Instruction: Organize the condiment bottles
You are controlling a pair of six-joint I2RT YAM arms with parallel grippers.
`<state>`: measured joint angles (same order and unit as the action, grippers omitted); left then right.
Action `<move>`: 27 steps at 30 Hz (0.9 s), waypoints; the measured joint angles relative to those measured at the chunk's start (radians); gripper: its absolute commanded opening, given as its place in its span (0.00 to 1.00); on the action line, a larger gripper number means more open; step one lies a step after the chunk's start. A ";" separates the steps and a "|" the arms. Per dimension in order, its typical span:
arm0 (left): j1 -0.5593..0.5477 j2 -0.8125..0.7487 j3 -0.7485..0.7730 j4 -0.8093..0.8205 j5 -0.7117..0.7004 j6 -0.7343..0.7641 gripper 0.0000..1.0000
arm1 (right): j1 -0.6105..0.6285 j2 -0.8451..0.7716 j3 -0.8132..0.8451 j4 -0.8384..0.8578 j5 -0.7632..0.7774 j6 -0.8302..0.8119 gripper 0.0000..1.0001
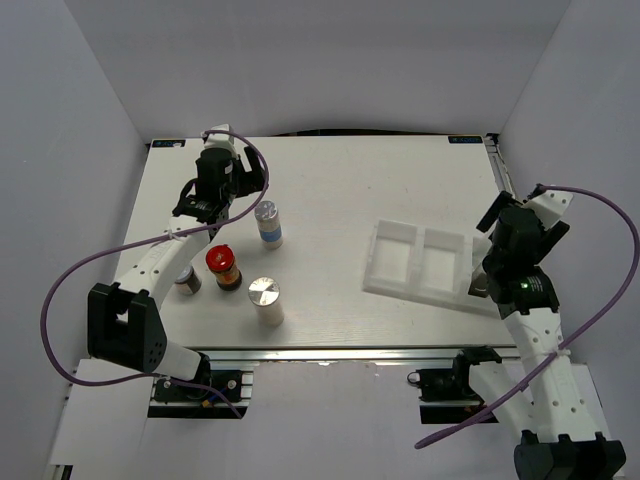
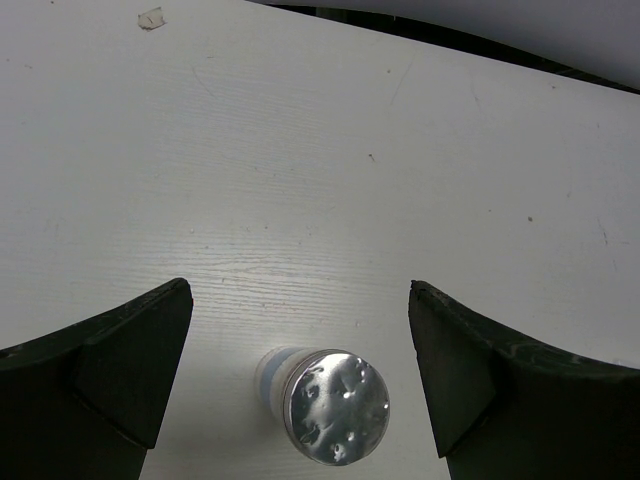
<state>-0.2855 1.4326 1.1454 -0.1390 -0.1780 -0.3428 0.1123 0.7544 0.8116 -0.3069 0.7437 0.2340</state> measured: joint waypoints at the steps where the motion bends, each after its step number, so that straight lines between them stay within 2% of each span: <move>1: 0.000 0.000 0.000 0.000 0.000 -0.002 0.98 | 0.000 -0.006 0.017 -0.027 0.001 0.013 0.89; 9: 0.000 0.007 0.003 -0.001 -0.005 -0.010 0.98 | 0.000 -0.068 0.218 -0.241 0.028 0.070 0.89; 13: 0.000 0.031 0.018 0.004 -0.024 -0.031 0.98 | 0.000 -0.064 0.361 -0.284 -0.033 0.029 0.89; 17: 0.000 0.066 0.051 0.003 -0.044 -0.044 0.98 | -0.001 -0.007 0.538 -0.304 -0.180 -0.033 0.89; 21: 0.000 0.061 0.051 -0.029 -0.085 -0.063 0.98 | -0.001 0.098 0.677 -0.276 -0.434 -0.084 0.90; 24: 0.000 0.036 0.051 -0.073 -0.123 -0.089 0.98 | 0.032 0.179 0.676 -0.220 -0.606 -0.111 0.89; 27: 0.000 -0.032 0.034 -0.126 -0.166 -0.129 0.98 | 0.155 0.257 0.632 -0.170 -0.684 -0.150 0.89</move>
<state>-0.2855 1.4006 1.1793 -0.2653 -0.3435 -0.4717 0.2672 1.0119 1.4437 -0.4770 0.0601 0.0837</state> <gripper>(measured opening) 0.979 0.895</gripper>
